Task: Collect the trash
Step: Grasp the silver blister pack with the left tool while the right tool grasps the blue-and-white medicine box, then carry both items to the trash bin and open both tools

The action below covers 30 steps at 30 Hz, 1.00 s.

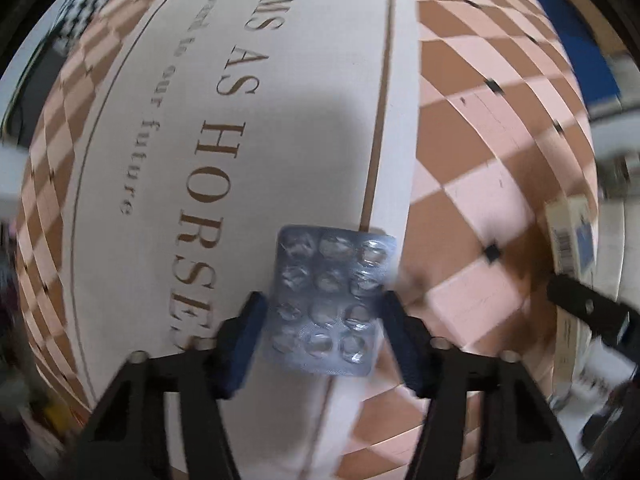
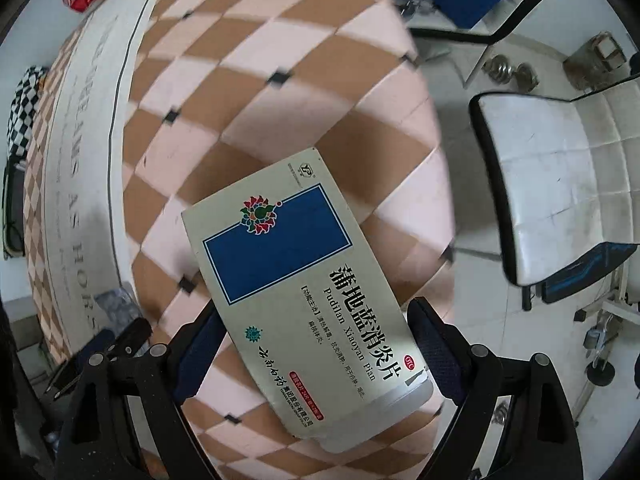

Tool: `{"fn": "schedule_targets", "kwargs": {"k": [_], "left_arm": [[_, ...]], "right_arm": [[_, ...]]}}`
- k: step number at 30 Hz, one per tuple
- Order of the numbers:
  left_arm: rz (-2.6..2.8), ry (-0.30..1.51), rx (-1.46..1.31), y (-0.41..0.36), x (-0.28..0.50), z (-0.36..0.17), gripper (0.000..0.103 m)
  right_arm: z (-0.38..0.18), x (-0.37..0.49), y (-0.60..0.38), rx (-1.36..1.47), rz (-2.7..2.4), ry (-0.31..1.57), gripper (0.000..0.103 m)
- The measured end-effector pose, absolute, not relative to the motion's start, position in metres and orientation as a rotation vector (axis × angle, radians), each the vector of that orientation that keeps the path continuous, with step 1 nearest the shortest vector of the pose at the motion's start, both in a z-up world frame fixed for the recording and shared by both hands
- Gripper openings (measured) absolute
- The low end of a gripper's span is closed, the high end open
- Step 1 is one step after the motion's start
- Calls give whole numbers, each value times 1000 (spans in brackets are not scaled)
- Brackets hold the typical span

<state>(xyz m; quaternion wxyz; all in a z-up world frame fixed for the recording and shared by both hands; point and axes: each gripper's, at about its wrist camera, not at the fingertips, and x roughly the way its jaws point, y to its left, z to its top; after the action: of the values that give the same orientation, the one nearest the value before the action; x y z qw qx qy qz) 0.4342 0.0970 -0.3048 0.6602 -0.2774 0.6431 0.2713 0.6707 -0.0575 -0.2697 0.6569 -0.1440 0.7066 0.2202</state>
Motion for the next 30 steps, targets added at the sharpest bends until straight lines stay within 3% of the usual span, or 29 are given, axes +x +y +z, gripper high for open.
{"fn": "schedule_targets", "kwargs": {"k": [5, 19, 21, 25, 30], "left_arm": [[595, 1481, -560, 96, 408, -304, 54], [622, 1455, -642, 110, 395, -308, 57], [621, 1446, -638, 110, 409, -307, 56], [616, 1428, -630, 101, 403, -301, 50], [604, 1417, -610, 94, 398, -285, 50]], "right_arm": [[-283, 651, -57, -275, 548, 1738, 92], [-282, 614, -28, -580, 617, 1522, 94], [-282, 607, -25, -593, 599, 1498, 92], [-278, 595, -24, -623, 590, 1431, 77], [-271, 581, -26, -572, 614, 1466, 76]]}}
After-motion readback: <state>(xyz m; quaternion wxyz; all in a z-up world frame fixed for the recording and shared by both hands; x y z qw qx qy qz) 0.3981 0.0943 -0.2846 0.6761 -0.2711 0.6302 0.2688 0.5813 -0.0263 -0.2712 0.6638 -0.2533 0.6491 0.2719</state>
